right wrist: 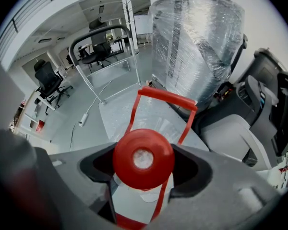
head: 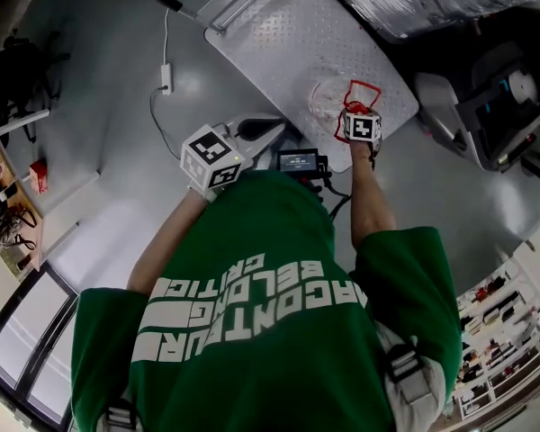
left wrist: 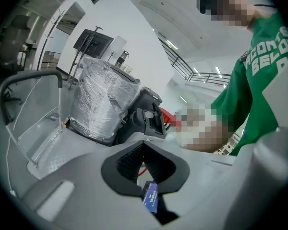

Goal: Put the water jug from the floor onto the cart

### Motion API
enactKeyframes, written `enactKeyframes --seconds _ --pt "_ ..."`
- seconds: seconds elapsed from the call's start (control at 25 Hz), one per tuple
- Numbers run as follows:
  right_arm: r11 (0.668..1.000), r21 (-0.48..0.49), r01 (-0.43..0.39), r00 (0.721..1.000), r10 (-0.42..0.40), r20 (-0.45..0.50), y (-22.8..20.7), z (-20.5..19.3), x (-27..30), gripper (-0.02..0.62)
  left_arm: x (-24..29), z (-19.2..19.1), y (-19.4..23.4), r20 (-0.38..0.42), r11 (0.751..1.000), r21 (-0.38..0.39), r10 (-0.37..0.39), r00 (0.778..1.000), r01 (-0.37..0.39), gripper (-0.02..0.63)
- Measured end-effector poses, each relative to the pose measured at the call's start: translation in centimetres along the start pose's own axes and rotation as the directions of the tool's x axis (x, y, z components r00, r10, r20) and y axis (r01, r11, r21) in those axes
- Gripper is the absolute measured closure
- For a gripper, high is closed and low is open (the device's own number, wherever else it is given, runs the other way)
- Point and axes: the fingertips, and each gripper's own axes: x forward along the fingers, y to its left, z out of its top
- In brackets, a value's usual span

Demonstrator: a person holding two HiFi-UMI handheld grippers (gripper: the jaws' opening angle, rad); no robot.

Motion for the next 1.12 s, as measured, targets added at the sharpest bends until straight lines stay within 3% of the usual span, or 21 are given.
enactKeyframes --seconds 0.16,0.32,0.6,0.8,1.12 --pt "0.999 -0.031 0.008 1.0 -0.009 -0.016 0.2 0.3 0.1 0.293 0.5 -0.1 0.2 0.001 1.0 -0.011 0.001 1.0 -0.001 0.598" --pt "0.996 -0.072 0.049 0.99 -0.058 -0.127 -0.5 -2.1 0.3 0.293 1.2 -0.1 0.1 0.006 1.0 -0.012 -0.004 1.0 0.004 0.598" --pt "0.995 -0.097 0.035 0.989 -0.049 -0.143 -0.9 -1.1 0.2 0.292 1.3 0.7 -0.5 0.008 0.999 0.011 -0.03 1.0 0.03 0.598" --pt "0.998 -0.048 -0.035 0.996 0.031 -0.084 0.4 -1.1 -0.4 0.293 0.7 1.0 -0.9 0.02 0.998 0.036 -0.046 0.999 0.046 0.598" --pt "0.999 0.019 0.042 0.997 -0.043 0.064 -1.5 0.2 -7.0 0.296 0.2 1.7 -1.7 0.036 0.99 0.081 -0.122 0.992 0.119 0.598"
